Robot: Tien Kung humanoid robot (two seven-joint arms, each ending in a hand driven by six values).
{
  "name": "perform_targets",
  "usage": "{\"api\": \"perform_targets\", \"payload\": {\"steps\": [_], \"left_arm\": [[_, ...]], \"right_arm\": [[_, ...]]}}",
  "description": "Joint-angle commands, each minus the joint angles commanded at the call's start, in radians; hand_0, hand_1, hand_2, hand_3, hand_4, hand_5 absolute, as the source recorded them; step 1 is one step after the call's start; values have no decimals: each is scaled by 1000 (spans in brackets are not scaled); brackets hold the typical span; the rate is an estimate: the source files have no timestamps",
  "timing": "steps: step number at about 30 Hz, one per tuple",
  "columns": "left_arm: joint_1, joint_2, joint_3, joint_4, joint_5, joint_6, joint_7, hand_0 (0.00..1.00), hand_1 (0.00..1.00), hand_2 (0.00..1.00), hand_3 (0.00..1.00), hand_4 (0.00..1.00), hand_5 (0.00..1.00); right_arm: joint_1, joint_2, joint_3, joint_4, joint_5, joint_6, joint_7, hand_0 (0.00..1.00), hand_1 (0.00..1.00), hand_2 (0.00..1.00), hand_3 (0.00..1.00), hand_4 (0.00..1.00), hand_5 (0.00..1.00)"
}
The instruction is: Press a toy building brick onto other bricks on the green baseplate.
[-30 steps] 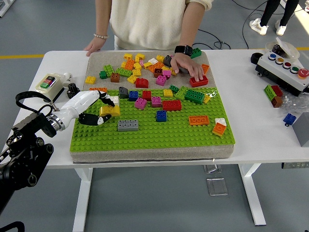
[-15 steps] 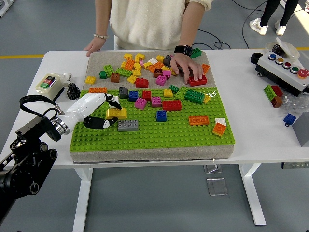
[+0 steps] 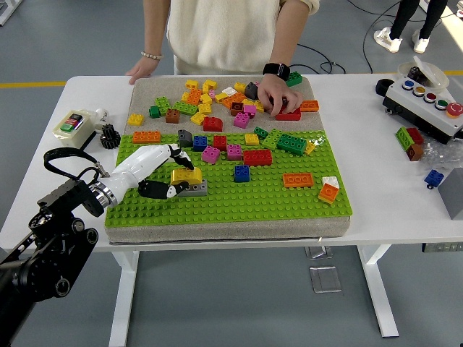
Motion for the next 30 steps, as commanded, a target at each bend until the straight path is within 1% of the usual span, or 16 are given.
{"api": "perform_targets", "payload": {"steps": [10, 22, 24, 25, 30], "left_arm": [[-3, -16, 4, 14, 0, 5, 5, 692, 618, 560, 538, 491, 2], [-5, -22, 14, 43, 0, 15, 3, 700, 620, 562, 539, 504, 2], [-6, -23, 15, 46, 0, 16, 2, 700, 620, 562, 539, 504, 2], [-6, -23, 16, 46, 0, 17, 2, 708, 622, 563, 541, 522, 2], [-9, -23, 16, 47, 0, 18, 2, 708, 622, 563, 541, 522, 2]], "right_arm": [[4, 0, -3, 0, 2, 1, -1, 738, 656, 705, 590, 913, 502], [4, 1, -10, 0, 0, -3, -4, 737, 656, 705, 591, 914, 504], [5, 1, -11, 0, 0, -3, -4, 737, 656, 705, 591, 914, 504], [4, 1, -12, 0, 0, -3, -5, 737, 656, 707, 591, 914, 506], [5, 2, -12, 0, 0, -3, -6, 737, 656, 707, 591, 914, 506]]}}
